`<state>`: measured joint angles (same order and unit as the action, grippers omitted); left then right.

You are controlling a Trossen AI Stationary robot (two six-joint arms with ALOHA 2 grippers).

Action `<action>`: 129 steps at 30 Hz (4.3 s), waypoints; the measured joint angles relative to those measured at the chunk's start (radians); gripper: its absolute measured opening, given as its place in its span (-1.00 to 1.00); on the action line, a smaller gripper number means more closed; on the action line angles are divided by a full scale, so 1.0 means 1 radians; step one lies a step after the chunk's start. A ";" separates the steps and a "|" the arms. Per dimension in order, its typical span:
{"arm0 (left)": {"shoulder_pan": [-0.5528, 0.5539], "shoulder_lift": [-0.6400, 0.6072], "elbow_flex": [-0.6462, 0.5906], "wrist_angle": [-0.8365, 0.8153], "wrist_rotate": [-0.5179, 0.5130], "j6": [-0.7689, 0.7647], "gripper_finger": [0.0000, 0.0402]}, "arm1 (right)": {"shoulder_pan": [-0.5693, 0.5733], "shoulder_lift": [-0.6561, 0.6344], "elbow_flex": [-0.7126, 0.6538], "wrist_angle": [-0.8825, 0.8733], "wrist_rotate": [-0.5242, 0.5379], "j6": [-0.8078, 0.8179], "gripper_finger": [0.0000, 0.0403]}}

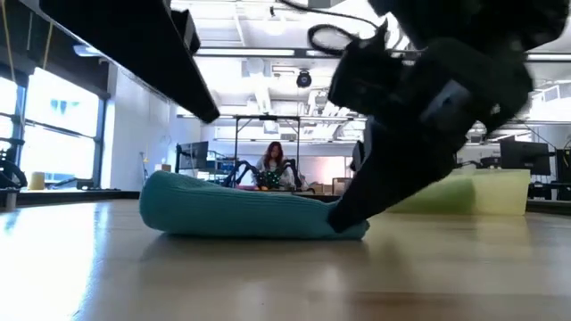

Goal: Roll microfiber towels into tight, uniform cylinder then place into a basket
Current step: Roll the blue towel

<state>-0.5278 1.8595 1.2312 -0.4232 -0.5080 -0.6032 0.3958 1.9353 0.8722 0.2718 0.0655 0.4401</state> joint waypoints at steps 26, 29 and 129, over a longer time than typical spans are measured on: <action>0.048 0.086 -0.026 -0.069 0.051 0.021 -0.06 | -0.096 0.003 -0.003 0.021 -0.236 0.363 -1.00; 0.059 0.118 -0.026 -0.090 0.028 -0.016 -0.09 | -0.096 0.003 -0.003 0.022 -0.236 0.363 -1.00; 0.098 -0.146 -0.256 0.304 0.545 -0.005 -0.66 | -0.033 -0.016 -0.003 -0.032 -0.372 0.046 -0.98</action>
<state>-0.4296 1.7134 0.9749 -0.1188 0.0366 -0.6085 0.3625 1.9190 0.8692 0.2395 -0.3067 0.4866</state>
